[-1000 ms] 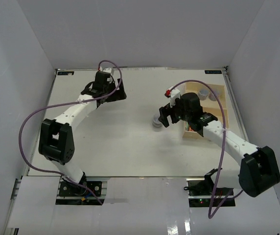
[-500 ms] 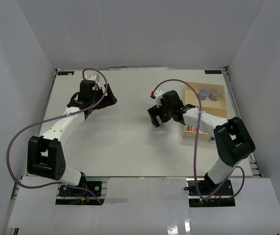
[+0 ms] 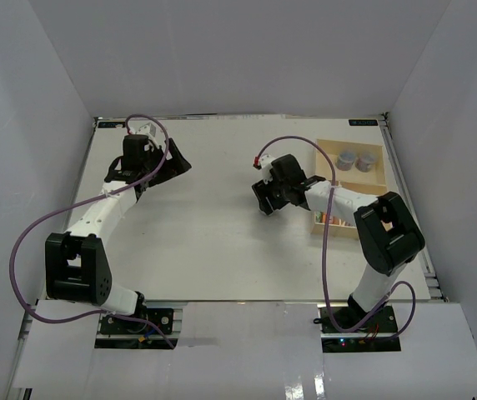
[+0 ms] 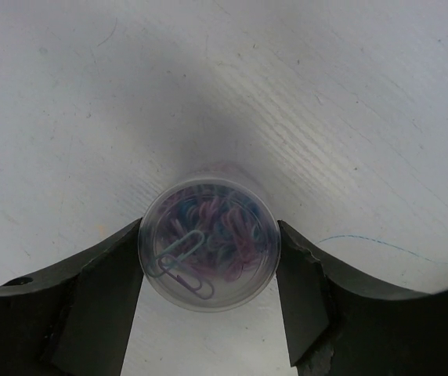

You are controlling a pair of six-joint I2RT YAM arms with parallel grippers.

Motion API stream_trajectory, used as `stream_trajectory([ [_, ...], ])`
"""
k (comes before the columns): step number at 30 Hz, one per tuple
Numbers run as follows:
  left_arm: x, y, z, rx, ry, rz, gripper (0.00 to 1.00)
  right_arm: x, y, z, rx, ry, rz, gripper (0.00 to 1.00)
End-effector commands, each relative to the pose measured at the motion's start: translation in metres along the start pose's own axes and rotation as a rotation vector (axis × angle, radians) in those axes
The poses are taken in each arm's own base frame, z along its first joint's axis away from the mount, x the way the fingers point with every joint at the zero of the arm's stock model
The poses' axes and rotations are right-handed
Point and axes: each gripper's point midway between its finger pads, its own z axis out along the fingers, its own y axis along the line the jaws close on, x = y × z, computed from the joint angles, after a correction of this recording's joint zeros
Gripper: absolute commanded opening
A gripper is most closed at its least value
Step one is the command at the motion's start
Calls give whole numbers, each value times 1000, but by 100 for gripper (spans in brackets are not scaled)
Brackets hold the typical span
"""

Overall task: Sort the stationery into containers
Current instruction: Pick up the stationery from the center of the board, then place the stationery in the storage box.

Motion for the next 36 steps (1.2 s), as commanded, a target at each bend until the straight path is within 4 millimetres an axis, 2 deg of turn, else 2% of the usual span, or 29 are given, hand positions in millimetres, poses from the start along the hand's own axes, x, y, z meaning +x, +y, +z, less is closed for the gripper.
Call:
stream_trajectory([
  [1, -11, -7, -8, 28, -37, -1, 98, -35, 0, -15, 9, -80, -5, 46],
  [3, -12, -6, -8, 22, -42, 3, 98, -45, -4, -23, 38, -110, -5, 43],
  [4, -14, -5, -10, 18, -50, 5, 98, -57, -8, -34, 53, -147, -5, 42],
  [5, -15, -4, -9, 14, -52, 5, 98, -62, -21, -42, 121, -158, 2, 42],
  [6, -15, -4, -10, 13, -54, 9, 98, -75, -28, -55, 154, -198, 5, 42],
  [9, -17, -1, -12, 2, -59, 15, 98, -88, -69, -78, 285, -246, 62, 43],
  [10, -19, 0, -13, -4, -66, 23, 98, -93, -94, -91, 346, -270, 102, 44],
  [12, -22, 5, -15, -34, -81, 29, 98, -93, -121, -104, 412, -290, 164, 44],
  [13, -24, 7, -16, -41, -88, 38, 98, -94, -145, -116, 458, -309, 210, 45],
  [15, -28, 10, -19, -59, -104, 41, 98, -95, -167, -124, 494, -337, 272, 45],
  [16, -28, 10, -19, -61, -105, 43, 98, -90, -187, -130, 530, -336, 303, 45],
  [17, -29, 10, -20, -63, -109, 44, 98, -94, -197, -135, 550, -348, 313, 45],
  [18, -29, 11, -21, -64, -110, 44, 98, -90, -205, -129, 553, -341, 351, 46],
  [20, -30, 11, -21, -66, -113, 43, 98, -89, -227, -133, 588, -356, 385, 46],
  [25, -32, 13, -22, -72, -120, 43, 98, -71, -260, -111, 617, -327, 471, 47],
  [30, -32, 13, -23, -71, -121, 43, 98, -64, -273, -82, 592, -306, 498, 48],
  [36, -32, 12, -22, -64, -117, 42, 98, -68, -289, -66, 609, -305, 506, 54],
])
